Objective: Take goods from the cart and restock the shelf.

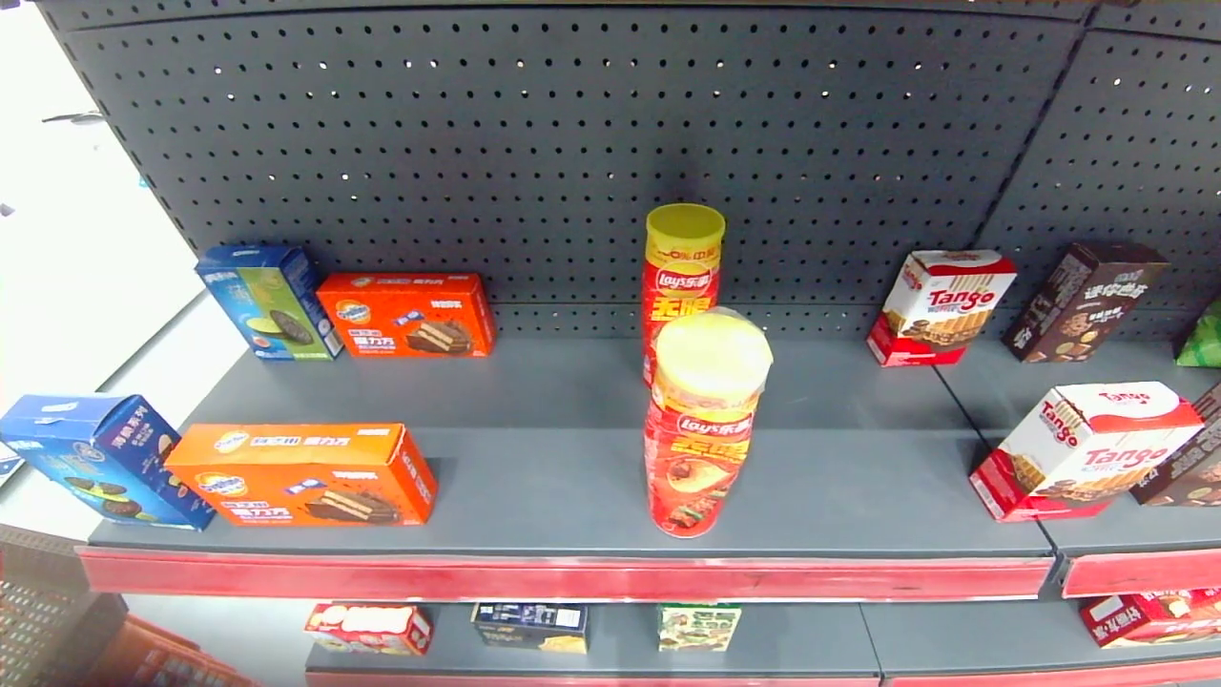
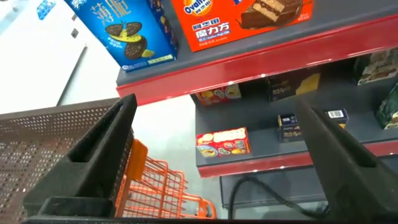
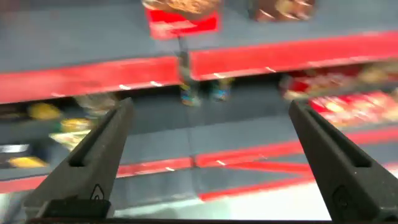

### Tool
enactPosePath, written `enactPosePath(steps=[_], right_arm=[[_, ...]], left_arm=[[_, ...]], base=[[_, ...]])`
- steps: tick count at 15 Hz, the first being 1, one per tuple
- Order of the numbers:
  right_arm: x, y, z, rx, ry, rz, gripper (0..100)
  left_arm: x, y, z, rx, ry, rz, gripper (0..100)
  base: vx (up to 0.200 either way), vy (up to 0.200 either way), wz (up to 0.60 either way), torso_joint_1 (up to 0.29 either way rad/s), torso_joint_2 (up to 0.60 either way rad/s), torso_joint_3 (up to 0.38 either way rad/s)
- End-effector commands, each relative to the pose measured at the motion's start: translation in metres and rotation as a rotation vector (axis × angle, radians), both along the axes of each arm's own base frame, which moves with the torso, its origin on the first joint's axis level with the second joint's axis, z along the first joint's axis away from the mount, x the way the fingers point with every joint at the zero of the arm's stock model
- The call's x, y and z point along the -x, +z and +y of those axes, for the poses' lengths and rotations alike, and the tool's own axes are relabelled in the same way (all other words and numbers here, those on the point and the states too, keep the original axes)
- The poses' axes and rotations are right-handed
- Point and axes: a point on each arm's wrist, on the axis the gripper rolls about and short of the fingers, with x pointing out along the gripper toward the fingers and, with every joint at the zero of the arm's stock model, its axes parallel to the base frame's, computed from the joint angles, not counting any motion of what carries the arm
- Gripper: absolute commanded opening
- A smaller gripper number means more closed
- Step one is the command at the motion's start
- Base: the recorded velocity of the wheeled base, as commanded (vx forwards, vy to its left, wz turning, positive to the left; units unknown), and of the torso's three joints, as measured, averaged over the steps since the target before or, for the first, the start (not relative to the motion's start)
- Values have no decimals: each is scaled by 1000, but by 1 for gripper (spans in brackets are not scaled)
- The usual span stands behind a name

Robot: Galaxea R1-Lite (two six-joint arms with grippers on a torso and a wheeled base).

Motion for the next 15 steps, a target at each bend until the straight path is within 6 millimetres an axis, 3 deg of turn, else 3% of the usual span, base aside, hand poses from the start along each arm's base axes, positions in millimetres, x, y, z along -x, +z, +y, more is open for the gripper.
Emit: enactPosePath(steps=[1,6,8,12,15], right_arm=[[1,-6,2,83,17,17,100],[1,-6,3,37,38,9,100],[2,-7,0,38,200,1,100],[8,-8,0,42,197,-85,100],[8,-8,0,42,197,-85,100]], left_arm=[[0,0,0,-4,1,1,100],[0,0,0,-1,3,1,100],[0,0,0,1,4,6,100],[0,0,0,3,-5,7,100],[0,-1,-3,20,-141,10,100]], base=[[0,0,0,0,0,0],[0,0,0,0,0,0],[0,0,0,0,0,0],[0,0,0,0,0,0],[0,0,0,0,0,0]])
